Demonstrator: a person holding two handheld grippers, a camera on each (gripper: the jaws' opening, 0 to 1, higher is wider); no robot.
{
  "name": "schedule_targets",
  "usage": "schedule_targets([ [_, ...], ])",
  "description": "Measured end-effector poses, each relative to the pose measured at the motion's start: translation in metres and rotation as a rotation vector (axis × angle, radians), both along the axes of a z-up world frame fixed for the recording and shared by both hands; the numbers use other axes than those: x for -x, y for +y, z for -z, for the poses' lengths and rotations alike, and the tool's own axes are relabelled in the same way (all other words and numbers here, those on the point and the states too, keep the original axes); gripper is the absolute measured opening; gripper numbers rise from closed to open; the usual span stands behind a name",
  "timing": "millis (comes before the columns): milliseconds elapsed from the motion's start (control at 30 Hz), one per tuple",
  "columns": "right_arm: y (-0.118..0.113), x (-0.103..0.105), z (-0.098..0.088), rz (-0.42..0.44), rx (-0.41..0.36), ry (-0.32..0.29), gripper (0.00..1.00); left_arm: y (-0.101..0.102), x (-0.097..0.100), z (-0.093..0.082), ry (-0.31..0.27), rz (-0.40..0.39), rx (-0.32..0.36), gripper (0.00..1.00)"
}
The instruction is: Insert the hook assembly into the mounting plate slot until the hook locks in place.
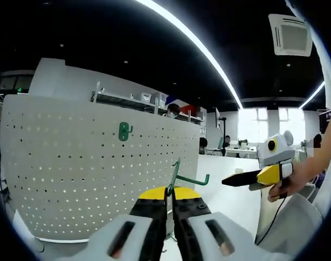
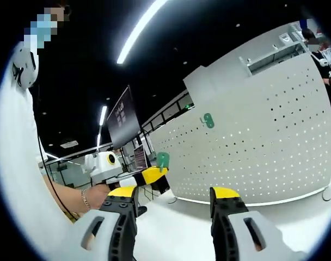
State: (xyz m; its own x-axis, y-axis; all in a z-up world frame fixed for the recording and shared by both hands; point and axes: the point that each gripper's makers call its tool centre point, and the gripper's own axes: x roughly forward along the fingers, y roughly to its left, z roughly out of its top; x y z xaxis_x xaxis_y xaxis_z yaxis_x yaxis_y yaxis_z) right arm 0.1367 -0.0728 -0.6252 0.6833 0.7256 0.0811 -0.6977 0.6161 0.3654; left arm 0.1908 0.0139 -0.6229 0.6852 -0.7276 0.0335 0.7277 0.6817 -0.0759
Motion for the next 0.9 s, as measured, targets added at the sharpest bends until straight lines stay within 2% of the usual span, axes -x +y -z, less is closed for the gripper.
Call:
schedule_targets([
  [533,0.024,-0.022,-0.010,-0.004,-0.067,0.006,0.42,0.000,-0.004,-0.003,-0.008,-0.049,-0.012,0.01],
  [900,0.040,-0.031,-0.011,-0.016,-0.096,0.016,0.39,0.002,-0.006,-0.006,-0.003,-0.078,0.007,0.01],
])
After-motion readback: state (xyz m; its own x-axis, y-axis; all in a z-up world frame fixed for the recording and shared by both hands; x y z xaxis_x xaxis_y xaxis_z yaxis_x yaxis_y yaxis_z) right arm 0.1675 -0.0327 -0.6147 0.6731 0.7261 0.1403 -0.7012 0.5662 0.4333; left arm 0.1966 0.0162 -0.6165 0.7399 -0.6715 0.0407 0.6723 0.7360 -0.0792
